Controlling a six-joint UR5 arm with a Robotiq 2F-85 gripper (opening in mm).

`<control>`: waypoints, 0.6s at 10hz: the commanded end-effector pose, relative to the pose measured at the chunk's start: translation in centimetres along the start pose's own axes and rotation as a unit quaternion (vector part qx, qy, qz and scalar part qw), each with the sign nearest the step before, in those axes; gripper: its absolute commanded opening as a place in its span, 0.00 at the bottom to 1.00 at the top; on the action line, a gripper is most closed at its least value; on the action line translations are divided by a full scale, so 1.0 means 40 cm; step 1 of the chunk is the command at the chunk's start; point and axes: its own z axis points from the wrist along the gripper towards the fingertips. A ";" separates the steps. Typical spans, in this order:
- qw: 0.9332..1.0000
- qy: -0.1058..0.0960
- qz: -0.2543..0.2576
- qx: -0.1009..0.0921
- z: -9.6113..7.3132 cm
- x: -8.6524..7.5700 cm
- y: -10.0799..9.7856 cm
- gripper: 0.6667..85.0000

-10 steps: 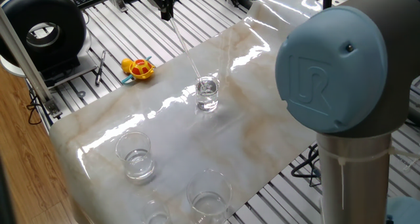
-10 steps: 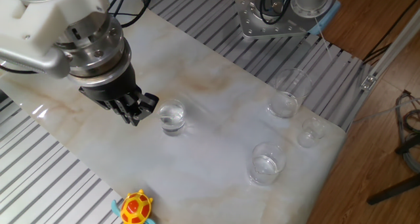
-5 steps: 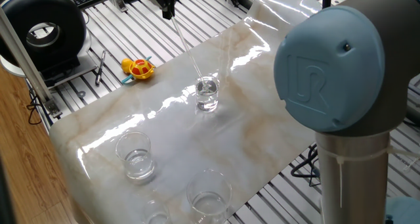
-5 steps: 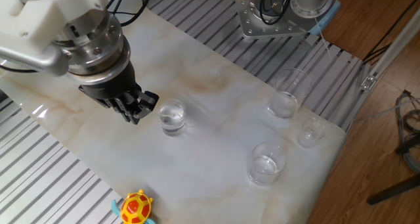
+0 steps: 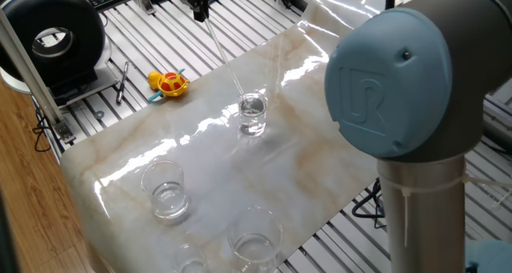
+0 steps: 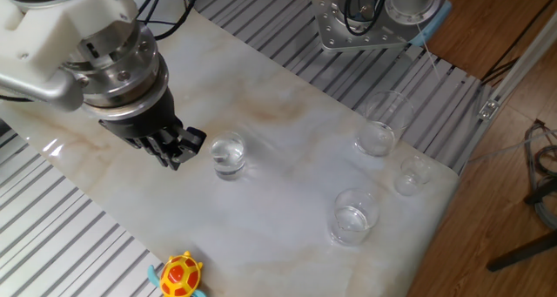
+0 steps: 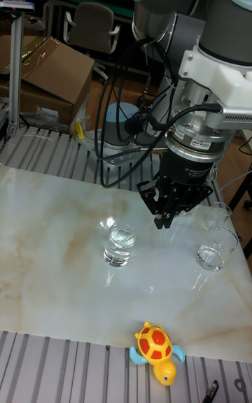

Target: Stir the beaker with a glass rod

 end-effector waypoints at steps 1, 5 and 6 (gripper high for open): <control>1.000 0.008 -0.004 -0.004 -0.011 0.011 -0.003 0.00; 1.000 -0.003 0.012 -0.022 -0.003 0.022 0.020 0.00; 1.000 -0.007 0.015 -0.022 -0.006 0.010 0.023 0.00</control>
